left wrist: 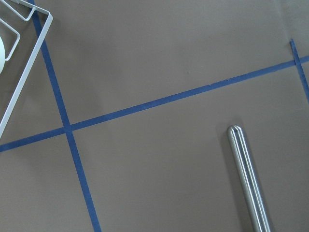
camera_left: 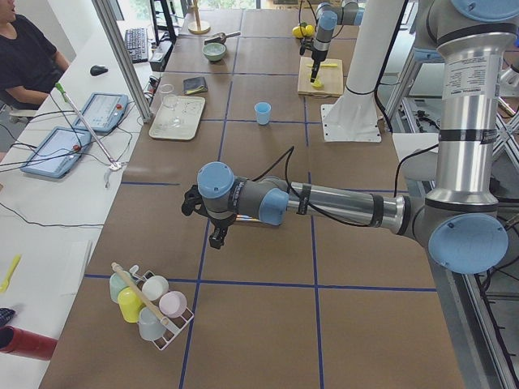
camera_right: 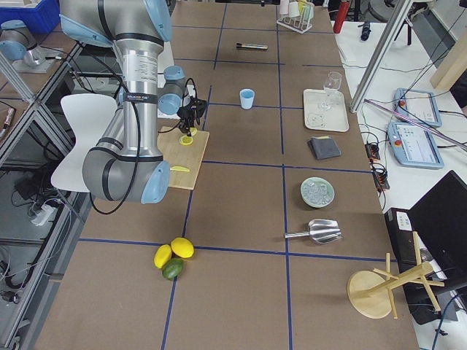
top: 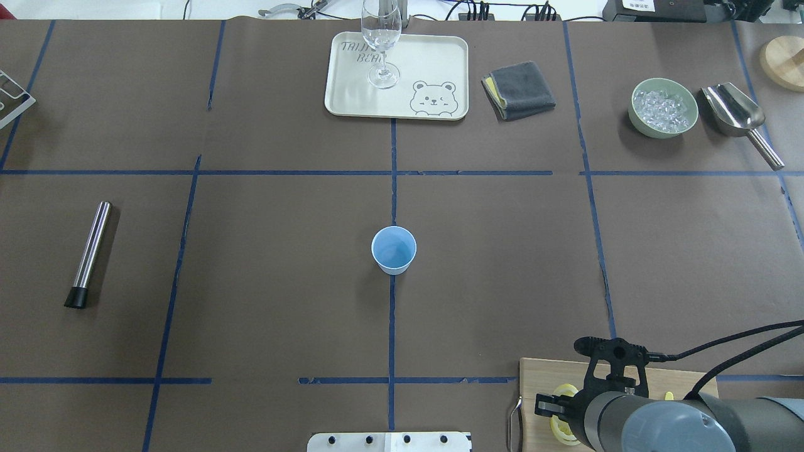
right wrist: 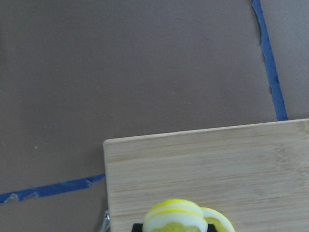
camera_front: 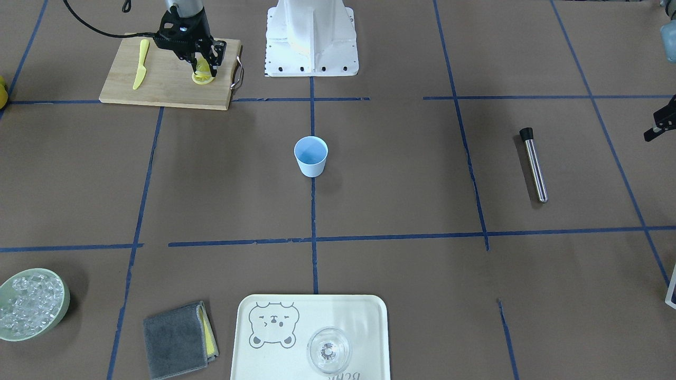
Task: Squeeze lemon into cup
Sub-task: 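Close the right gripper on the lemon slice and lift it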
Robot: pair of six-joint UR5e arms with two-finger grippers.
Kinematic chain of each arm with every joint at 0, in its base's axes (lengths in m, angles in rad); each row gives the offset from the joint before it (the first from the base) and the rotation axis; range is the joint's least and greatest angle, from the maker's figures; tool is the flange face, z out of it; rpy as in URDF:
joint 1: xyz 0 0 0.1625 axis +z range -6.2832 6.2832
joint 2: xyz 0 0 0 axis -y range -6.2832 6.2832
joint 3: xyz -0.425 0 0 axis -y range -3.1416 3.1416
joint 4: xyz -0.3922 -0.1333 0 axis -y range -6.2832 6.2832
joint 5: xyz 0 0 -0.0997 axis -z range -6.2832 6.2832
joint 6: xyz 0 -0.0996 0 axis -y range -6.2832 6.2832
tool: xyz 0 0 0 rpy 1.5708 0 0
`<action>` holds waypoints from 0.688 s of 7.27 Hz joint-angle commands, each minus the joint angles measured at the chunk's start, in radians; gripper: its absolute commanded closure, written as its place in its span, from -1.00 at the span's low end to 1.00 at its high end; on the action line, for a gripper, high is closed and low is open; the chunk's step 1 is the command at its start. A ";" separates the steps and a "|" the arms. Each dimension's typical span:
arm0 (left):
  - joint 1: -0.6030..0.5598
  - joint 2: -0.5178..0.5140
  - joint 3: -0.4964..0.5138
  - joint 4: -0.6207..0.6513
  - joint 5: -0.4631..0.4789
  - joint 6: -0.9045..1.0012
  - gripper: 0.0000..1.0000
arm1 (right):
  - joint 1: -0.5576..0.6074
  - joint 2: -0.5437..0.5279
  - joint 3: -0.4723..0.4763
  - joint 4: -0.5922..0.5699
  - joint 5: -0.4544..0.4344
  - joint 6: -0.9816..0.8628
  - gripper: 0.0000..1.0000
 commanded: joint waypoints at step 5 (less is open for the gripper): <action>0.000 0.002 0.001 0.000 0.001 0.000 -1.00 | 0.213 0.462 -0.096 -0.230 0.053 -0.009 0.00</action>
